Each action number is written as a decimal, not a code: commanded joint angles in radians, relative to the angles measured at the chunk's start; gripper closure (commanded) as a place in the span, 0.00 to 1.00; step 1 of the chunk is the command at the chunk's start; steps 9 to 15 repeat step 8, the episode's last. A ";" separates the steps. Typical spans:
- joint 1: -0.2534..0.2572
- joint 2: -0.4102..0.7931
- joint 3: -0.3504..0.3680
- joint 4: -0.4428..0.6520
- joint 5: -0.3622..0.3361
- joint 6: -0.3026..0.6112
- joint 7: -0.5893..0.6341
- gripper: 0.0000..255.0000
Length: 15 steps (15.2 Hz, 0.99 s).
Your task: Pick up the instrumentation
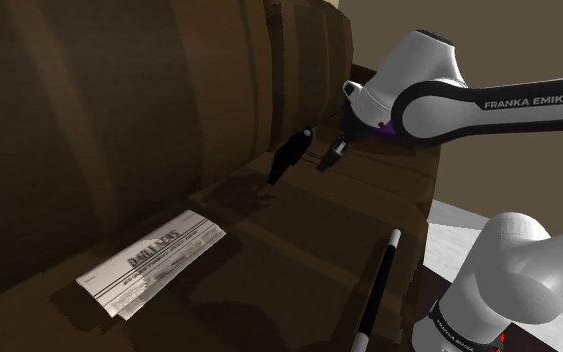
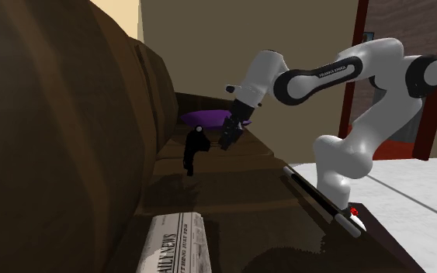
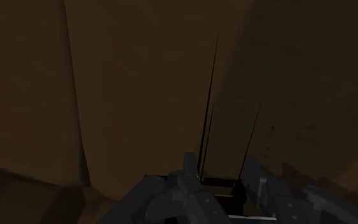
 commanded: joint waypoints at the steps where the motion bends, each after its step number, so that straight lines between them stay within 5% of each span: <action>1: 0.001 -0.007 0.003 0.025 0.000 -0.032 0.004 1.00; 15: 0.000 -0.011 0.002 0.093 -0.001 -0.103 0.003 1.00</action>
